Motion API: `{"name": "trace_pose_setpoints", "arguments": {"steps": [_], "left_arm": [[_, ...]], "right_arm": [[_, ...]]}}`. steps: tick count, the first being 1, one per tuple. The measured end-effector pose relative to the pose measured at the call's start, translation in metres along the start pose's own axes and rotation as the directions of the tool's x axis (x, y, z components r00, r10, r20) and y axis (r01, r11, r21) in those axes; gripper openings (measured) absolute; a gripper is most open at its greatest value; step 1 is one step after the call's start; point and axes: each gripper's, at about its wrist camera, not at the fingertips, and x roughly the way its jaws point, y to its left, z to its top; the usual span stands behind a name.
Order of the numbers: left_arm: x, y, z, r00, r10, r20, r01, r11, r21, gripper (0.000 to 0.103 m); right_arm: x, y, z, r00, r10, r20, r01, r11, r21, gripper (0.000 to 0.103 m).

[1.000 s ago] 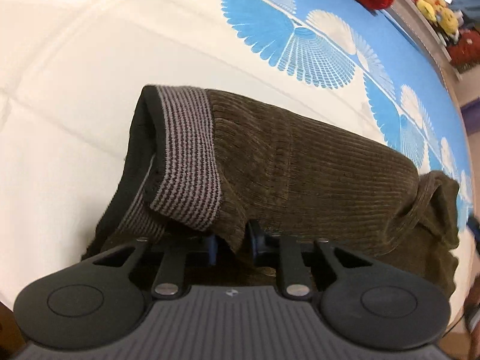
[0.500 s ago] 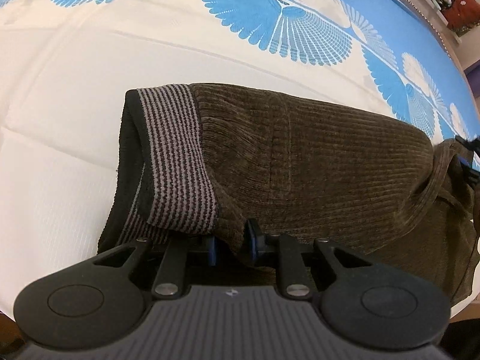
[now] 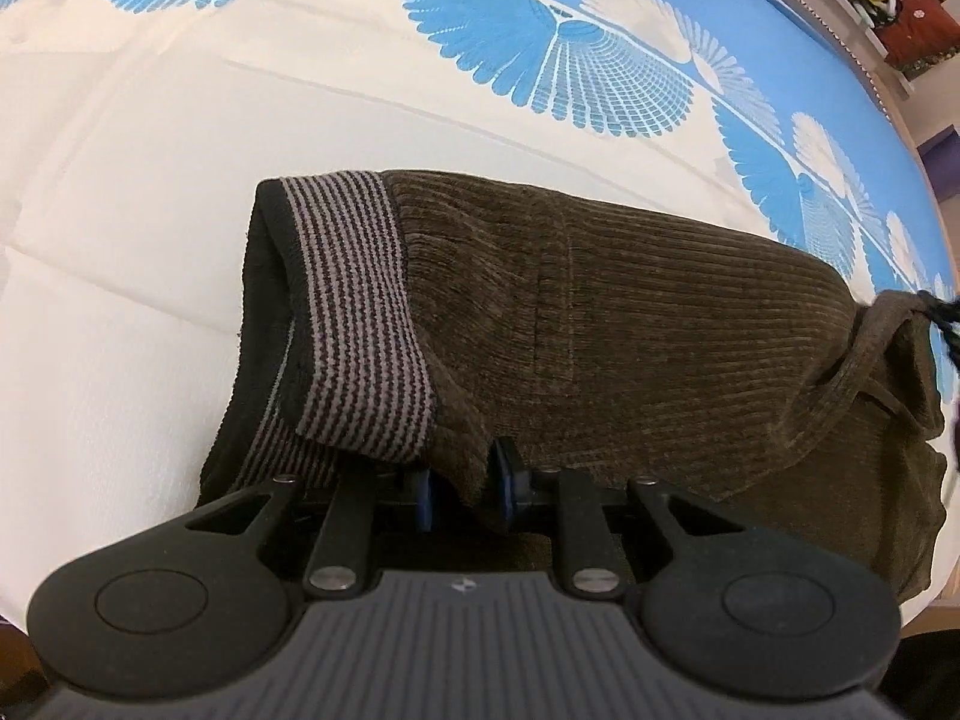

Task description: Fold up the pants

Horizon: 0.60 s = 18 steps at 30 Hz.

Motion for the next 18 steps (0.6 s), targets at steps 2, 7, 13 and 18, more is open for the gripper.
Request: {"name": "trace_pose_setpoints", "arguments": {"steps": [2, 7, 13, 18], "left_arm": [[-0.007, 0.001, -0.002, 1.000, -0.008, 0.019, 0.008, 1.000, -0.002, 0.017], [-0.038, 0.006, -0.016, 0.988, -0.059, 0.145, 0.061, 0.998, -0.008, 0.009], [-0.058, 0.027, -0.036, 0.978, -0.062, 0.200, 0.065, 0.998, -0.008, 0.007], [-0.028, 0.044, -0.037, 0.998, -0.005, 0.060, 0.006, 1.000, -0.019, 0.009]], "right_arm": [[-0.034, -0.001, 0.007, 1.000, 0.002, 0.030, -0.001, 0.999, -0.036, 0.006], [-0.137, -0.031, 0.002, 0.996, 0.033, 0.088, -0.027, 0.998, -0.064, 0.006], [-0.201, -0.090, -0.067, 1.000, -0.011, -0.028, 0.006, 0.986, -0.164, 0.006], [-0.167, -0.136, -0.123, 0.902, -0.274, -0.335, 0.137, 0.915, -0.380, 0.006]]}}
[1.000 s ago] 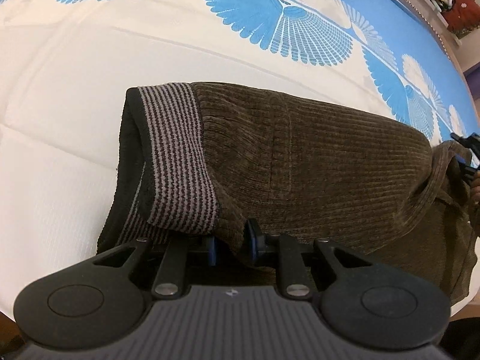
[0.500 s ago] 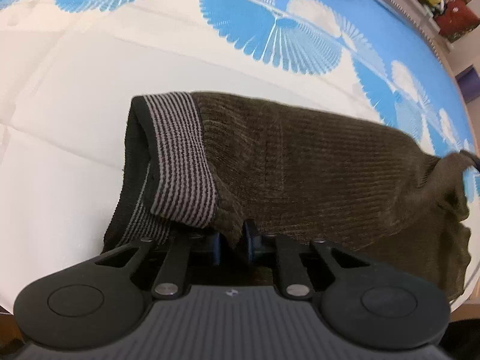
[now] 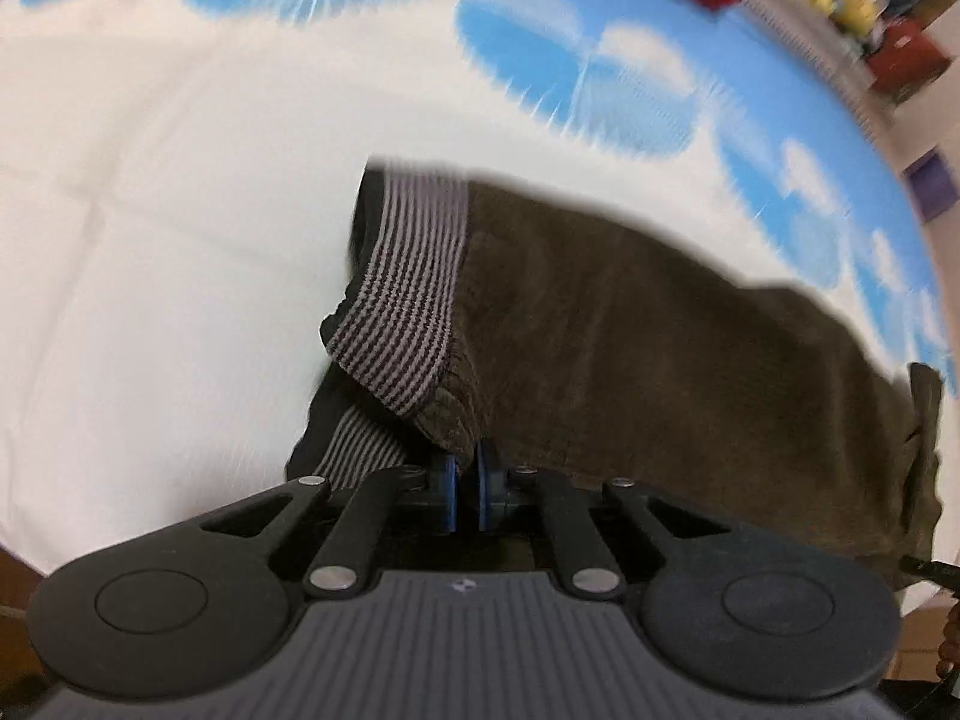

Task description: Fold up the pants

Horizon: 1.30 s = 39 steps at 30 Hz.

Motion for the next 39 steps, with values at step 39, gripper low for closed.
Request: {"name": "trace_pose_setpoints", "arguments": {"steps": [39], "left_arm": [[-0.042, -0.004, 0.001, 0.972, 0.067, 0.227, -0.051, 0.996, -0.073, 0.019]], "right_arm": [[-0.052, -0.094, 0.007, 0.909, -0.181, 0.375, -0.096, 0.785, 0.613, 0.007]]}}
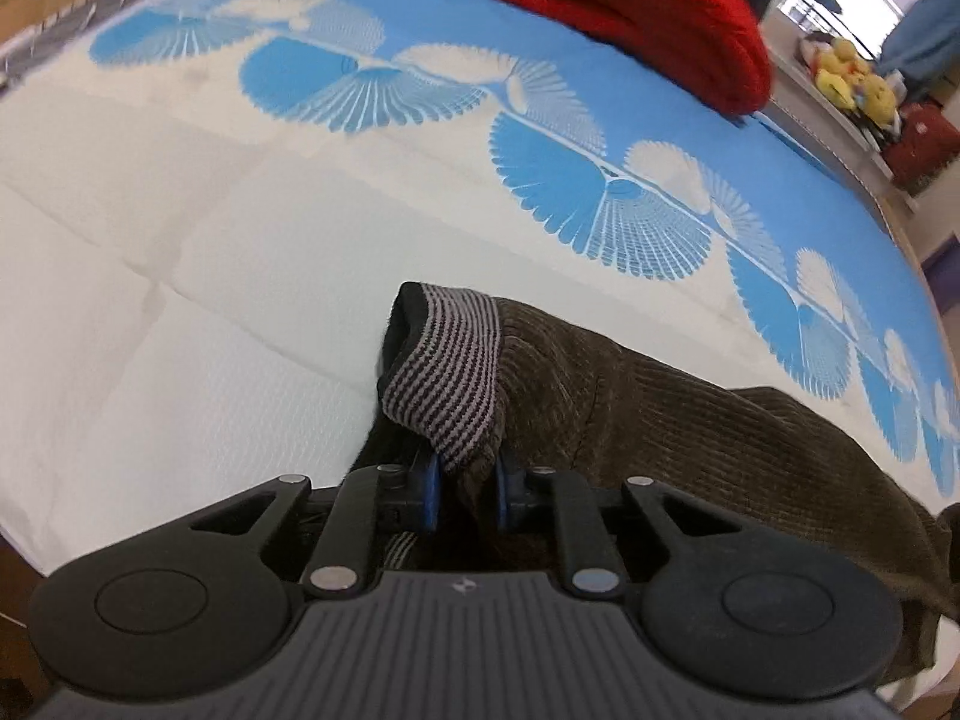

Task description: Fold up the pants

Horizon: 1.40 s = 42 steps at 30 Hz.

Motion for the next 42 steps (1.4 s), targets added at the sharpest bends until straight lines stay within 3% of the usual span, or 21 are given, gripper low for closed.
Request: {"name": "trace_pose_setpoints", "arguments": {"steps": [2, 5, 6, 10, 12, 15, 18, 19, 20, 21, 24, 25, 27, 28, 31, 33, 34, 37, 38, 40, 42], "left_arm": [[0.004, 0.002, -0.003, 0.999, 0.023, -0.036, -0.022, 0.999, 0.025, 0.019], [0.021, 0.006, -0.005, 0.991, 0.042, -0.127, -0.037, 0.999, 0.038, 0.021], [0.024, 0.008, -0.004, 0.990, 0.038, -0.137, -0.034, 0.999, 0.026, 0.023], [0.027, 0.023, 0.002, 0.990, -0.010, -0.144, -0.004, 0.995, -0.099, 0.037], [0.030, 0.027, 0.004, 0.989, -0.015, -0.148, -0.005, 0.991, -0.132, 0.037], [0.036, 0.027, 0.006, 0.986, 0.013, -0.166, -0.035, 0.990, -0.133, 0.037], [0.040, 0.026, 0.008, 0.984, 0.031, -0.178, -0.053, 0.991, -0.120, 0.037], [0.041, 0.026, 0.008, 0.983, 0.033, -0.180, -0.055, 0.991, -0.119, 0.032], [0.041, 0.026, 0.008, 0.983, 0.031, -0.180, -0.053, 0.992, -0.116, 0.029], [0.040, 0.026, 0.008, 0.985, 0.029, -0.171, -0.049, 0.992, -0.114, 0.026], [0.026, 0.023, 0.009, 0.996, -0.017, -0.090, 0.007, 0.994, -0.109, 0.022], [0.019, 0.022, 0.009, 0.998, -0.027, -0.058, 0.022, 0.995, -0.095, 0.021], [0.014, 0.022, 0.006, 0.998, -0.029, -0.056, 0.025, 0.997, -0.072, 0.021], [0.017, 0.025, 0.003, 0.996, -0.030, -0.085, 0.023, 0.997, -0.073, 0.021], [0.029, 0.029, -0.004, 0.986, -0.009, -0.169, 0.004, 1.000, -0.030, 0.023], [0.030, 0.035, -0.007, 0.983, 0.007, -0.185, -0.012, 0.999, -0.029, 0.031], [0.029, 0.039, -0.008, 0.983, 0.020, -0.181, -0.028, 0.999, -0.044, 0.039], [0.012, 0.045, -0.004, 0.996, 0.021, -0.092, -0.030, 0.995, -0.095, 0.048], [0.004, 0.041, -0.002, 0.998, 0.054, -0.037, -0.057, 0.995, -0.082, 0.046], [-0.015, 0.026, 0.001, 0.980, 0.170, 0.107, -0.171, 0.985, -0.002, 0.047], [-0.026, 0.011, 0.001, 0.965, 0.165, 0.204, -0.179, 0.982, 0.054, 0.046]], "right_arm": [[0.015, -0.027, -0.010, 0.983, -0.048, -0.178, 0.053, 0.998, 0.026, 0.007], [0.027, -0.056, -0.016, 0.955, -0.024, -0.295, 0.057, 0.993, 0.104, 0.009], [0.026, -0.071, -0.011, 0.959, 0.009, -0.284, 0.026, 0.992, 0.120, 0.012], [0.014, -0.081, 0.004, 0.988, -0.005, -0.153, 0.015, 0.998, 0.064, 0.015], [0.015, -0.084, 0.007, 0.990, 0.005, -0.140, 0.007, 0.996, 0.084, 0.026], [0.025, -0.100, 0.017, 0.995, -0.007, -0.101, 0.027, 0.980, 0.199, 0.029], [0.034, -0.098, 0.020, 0.994, -0.049, -0.102, 0.070, 0.976, 0.206, 0.028], [0.038, -0.096, 0.021, 0.992, -0.069, -0.104, 0.088, 0.978, 0.189, 0.027], [0.043, -0.091, 0.021, 0.990, -0.097, -0.105, 0.113, 0.981, 0.160, 0.009], [0.043, -0.085, 0.021, 0.986, -0.136, -0.092, 0.145, 0.984, 0.104, 0.002], [0.023, -0.069, 0.029, 0.988, -0.137, 0.070, 0.135, 0.990, 0.030, 0.001], [0.009, -0.063, 0.032, 0.978, -0.132, 0.159, 0.131, 0.991, 0.016, 0.001], [-0.014, -0.056, 0.034, 0.904, -0.264, 0.337, 0.282, 0.959, -0.004, 0.000], [-0.014, -0.067, 0.037, 0.902, -0.292, 0.318, 0.295, 0.955, 0.041, 0.000], [0.017, -0.115, 0.030, 0.972, -0.234, 0.000, 0.229, 0.949, 0.215, 0.000], [0.018, -0.124, 0.027, 0.978, -0.204, -0.034, 0.205, 0.939, 0.276, 0.001], [0.014, -0.133, 0.027, 0.994, -0.106, -0.018, 0.106, 0.935, 0.339, 0.004], [0.009, -0.122, 0.029, 0.998, -0.055, 0.020, 0.047, 0.959, 0.281, 0.010], [0.009, -0.118, 0.029, 0.999, -0.042, 0.024, 0.034, 0.963, 0.269, 0.019], [0.009, -0.113, 0.027, 0.999, -0.047, 0.008, 0.044, 0.967, 0.252, 0.032], [0.011, -0.114, 0.024, 0.999, -0.047, -0.021, 0.051, 0.968, 0.245, 0.036]]}}
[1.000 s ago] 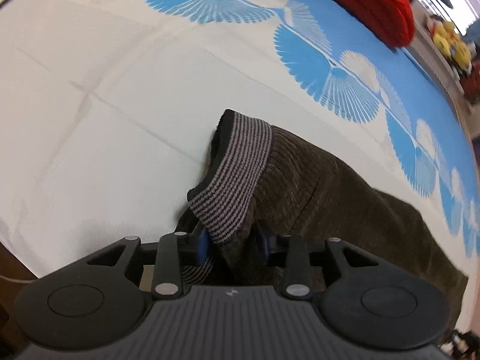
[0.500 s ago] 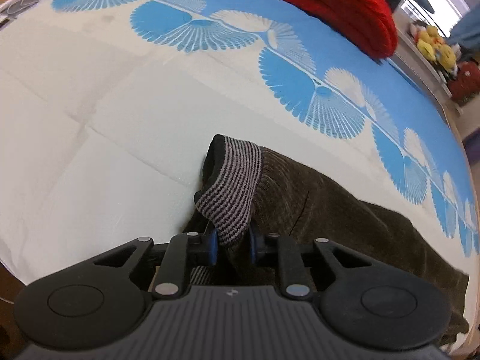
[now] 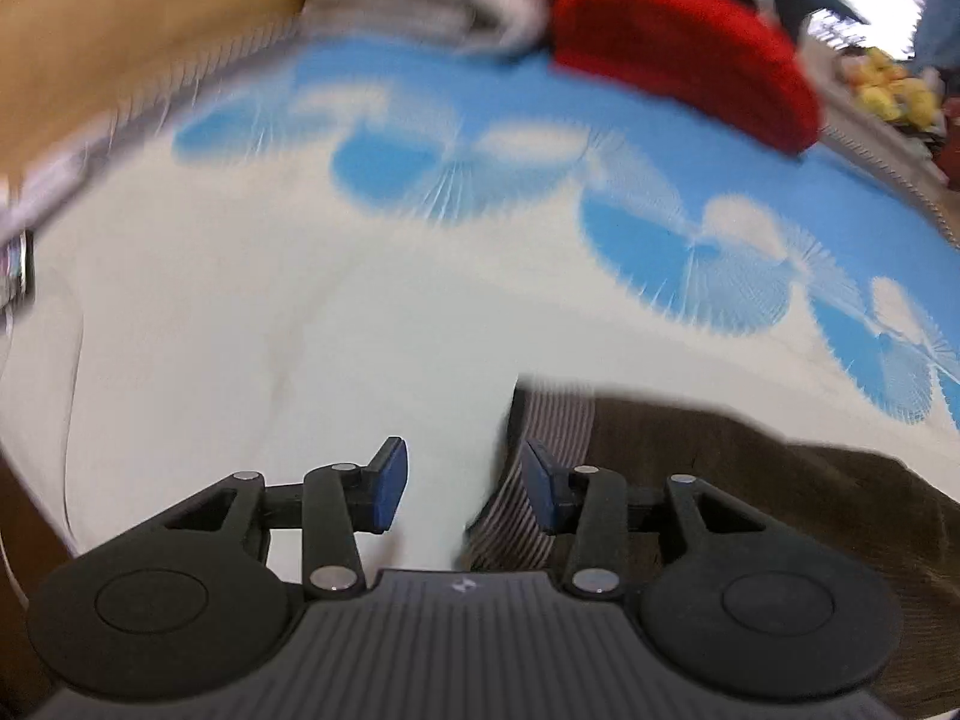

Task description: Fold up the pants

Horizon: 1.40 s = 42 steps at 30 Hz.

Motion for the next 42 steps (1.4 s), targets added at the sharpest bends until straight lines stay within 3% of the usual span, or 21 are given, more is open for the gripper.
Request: {"name": "trace_pose_setpoints", "arguments": {"steps": [2, 5, 7, 8, 9, 11, 13, 15, 17, 19, 21, 24, 26, 27, 29, 30, 35, 38, 42], "left_arm": [[-0.003, -0.016, 0.002, 0.996, -0.091, 0.020, 0.089, 0.994, 0.058, 0.046], [0.009, -0.052, -0.009, 0.982, -0.174, -0.079, 0.187, 0.959, 0.212, 0.046], [0.024, -0.073, -0.022, 0.979, -0.125, -0.159, 0.173, 0.924, 0.341, 0.046], [0.031, -0.081, -0.028, 0.978, -0.085, -0.191, 0.156, 0.905, 0.396, 0.046], [0.042, -0.085, -0.035, 0.974, -0.033, -0.225, 0.132, 0.888, 0.441, 0.045], [0.056, -0.081, -0.042, 0.960, 0.028, -0.279, 0.109, 0.879, 0.464, 0.042], [0.057, -0.074, -0.044, 0.952, 0.027, -0.306, 0.120, 0.883, 0.453, 0.041], [0.058, -0.074, -0.046, 0.945, 0.034, -0.325, 0.128, 0.875, 0.466, 0.041], [0.057, -0.078, -0.050, 0.947, 0.051, -0.318, 0.125, 0.853, 0.508, 0.041], [0.055, -0.083, -0.050, 0.952, 0.049, -0.301, 0.118, 0.850, 0.513, 0.041], [0.043, -0.083, -0.045, 0.970, 0.004, -0.242, 0.120, 0.860, 0.495, 0.041], [0.028, -0.078, -0.029, 0.986, -0.090, -0.139, 0.142, 0.893, 0.428, 0.041], [0.033, -0.073, -0.022, 0.991, -0.068, -0.114, 0.108, 0.913, 0.394, 0.041], [0.041, -0.070, -0.022, 0.991, -0.017, -0.134, 0.068, 0.920, 0.387, 0.041], [0.069, -0.060, -0.028, 0.964, 0.096, -0.248, 0.004, 0.927, 0.376, 0.041], [0.072, -0.059, -0.029, 0.960, 0.099, -0.263, 0.008, 0.926, 0.376, 0.042], [0.057, -0.068, -0.027, 0.975, 0.056, -0.215, 0.026, 0.933, 0.359, 0.046], [0.061, -0.072, -0.026, 0.975, 0.047, -0.218, 0.036, 0.931, 0.362, 0.046], [0.065, -0.076, -0.028, 0.974, 0.061, -0.219, 0.032, 0.917, 0.397, 0.046]], "right_arm": [[0.006, 0.007, -0.002, 1.000, 0.004, -0.015, -0.004, 1.000, -0.011, 0.036], [0.015, 0.015, -0.004, 0.999, -0.032, -0.021, 0.031, 0.998, -0.056, 0.036], [0.023, 0.019, -0.005, 0.997, -0.072, -0.030, 0.069, 0.993, -0.099, 0.031], [0.026, 0.021, -0.006, 0.995, -0.095, -0.028, 0.091, 0.989, -0.118, 0.021], [0.028, 0.023, -0.007, 0.992, -0.122, -0.022, 0.118, 0.984, -0.135, 0.002], [0.025, 0.026, -0.007, 0.993, -0.121, 0.017, 0.122, 0.982, -0.144, 0.002], [0.006, 0.037, -0.004, 0.985, -0.089, 0.147, 0.114, 0.979, -0.172, 0.001], [-0.006, 0.045, -0.004, 0.972, -0.077, 0.222, 0.124, 0.971, -0.205, 0.001], [0.006, 0.048, -0.009, 0.971, -0.165, 0.175, 0.204, 0.949, -0.239, 0.001], [0.026, 0.033, -0.010, 0.963, -0.266, 0.052, 0.271, 0.944, -0.186, 0.002], [0.029, 0.028, -0.008, 0.967, -0.253, 0.026, 0.255, 0.956, -0.143, 0.002], [0.016, 0.047, -0.011, 0.963, -0.245, 0.108, 0.265, 0.932, -0.249, 0.014], [0.007, 0.053, -0.013, 0.960, -0.227, 0.163, 0.266, 0.920, -0.287, 0.026], [0.004, 0.054, -0.015, 0.961, -0.217, 0.169, 0.259, 0.920, -0.294, 0.032], [0.002, 0.051, -0.015, 0.967, -0.204, 0.154, 0.241, 0.928, -0.283, 0.035], [0.002, 0.048, -0.013, 0.969, -0.206, 0.137, 0.236, 0.934, -0.267, 0.039], [0.014, 0.019, -0.012, 0.969, -0.248, 0.004, 0.247, 0.965, -0.086, 0.049], [0.025, 0.002, -0.012, 0.973, -0.221, -0.069, 0.223, 0.975, 0.018, 0.055], [0.030, 0.005, -0.012, 0.979, -0.195, -0.055, 0.196, 0.980, 0.019, 0.062]]}}
